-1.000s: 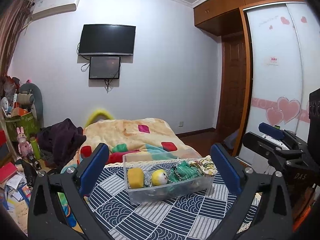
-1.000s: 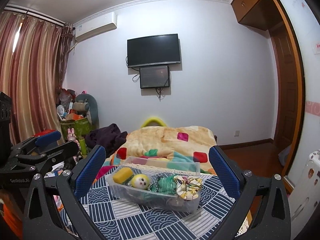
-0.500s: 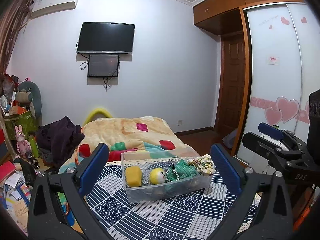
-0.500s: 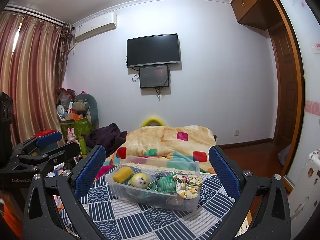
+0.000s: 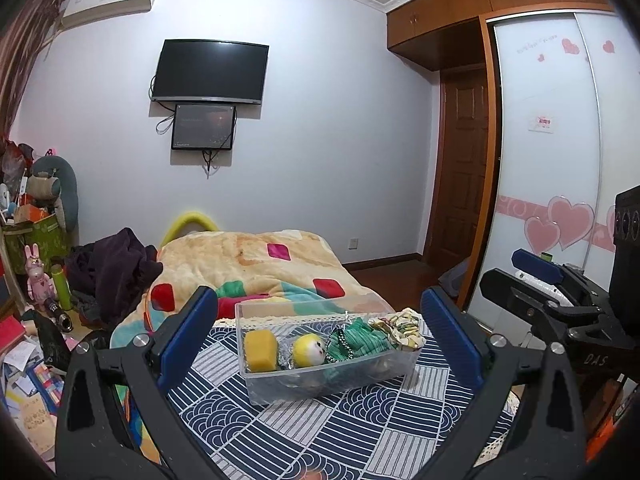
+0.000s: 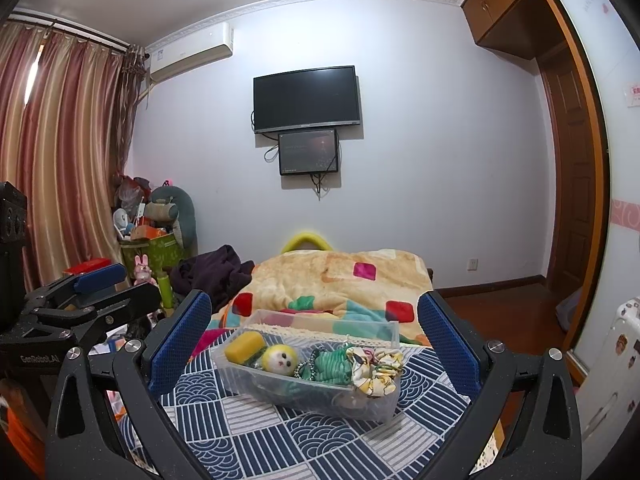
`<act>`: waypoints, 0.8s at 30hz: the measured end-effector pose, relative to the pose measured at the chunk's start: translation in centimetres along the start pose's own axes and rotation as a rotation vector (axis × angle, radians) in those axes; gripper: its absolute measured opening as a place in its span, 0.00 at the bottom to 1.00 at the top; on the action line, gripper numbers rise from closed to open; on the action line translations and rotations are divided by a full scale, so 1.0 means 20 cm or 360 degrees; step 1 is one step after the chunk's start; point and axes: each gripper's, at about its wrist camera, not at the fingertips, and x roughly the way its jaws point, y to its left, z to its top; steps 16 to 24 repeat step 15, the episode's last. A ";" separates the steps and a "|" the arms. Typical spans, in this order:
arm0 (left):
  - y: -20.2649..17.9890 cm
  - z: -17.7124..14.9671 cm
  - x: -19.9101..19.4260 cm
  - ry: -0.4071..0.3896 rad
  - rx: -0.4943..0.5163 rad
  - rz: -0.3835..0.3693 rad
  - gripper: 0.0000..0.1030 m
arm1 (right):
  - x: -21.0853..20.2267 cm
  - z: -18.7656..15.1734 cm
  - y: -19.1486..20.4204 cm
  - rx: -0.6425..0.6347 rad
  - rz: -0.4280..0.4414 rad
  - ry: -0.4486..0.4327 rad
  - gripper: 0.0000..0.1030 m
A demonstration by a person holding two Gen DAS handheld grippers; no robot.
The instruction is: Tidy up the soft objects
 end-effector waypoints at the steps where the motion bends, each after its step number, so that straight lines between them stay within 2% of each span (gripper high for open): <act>1: 0.00 0.00 0.00 0.0007 -0.0003 -0.0006 1.00 | 0.00 0.00 0.00 0.0001 0.0000 0.0000 1.00; 24: -0.01 -0.01 0.01 0.0028 0.0014 -0.0041 1.00 | 0.01 -0.02 0.01 -0.0012 0.0000 0.0017 1.00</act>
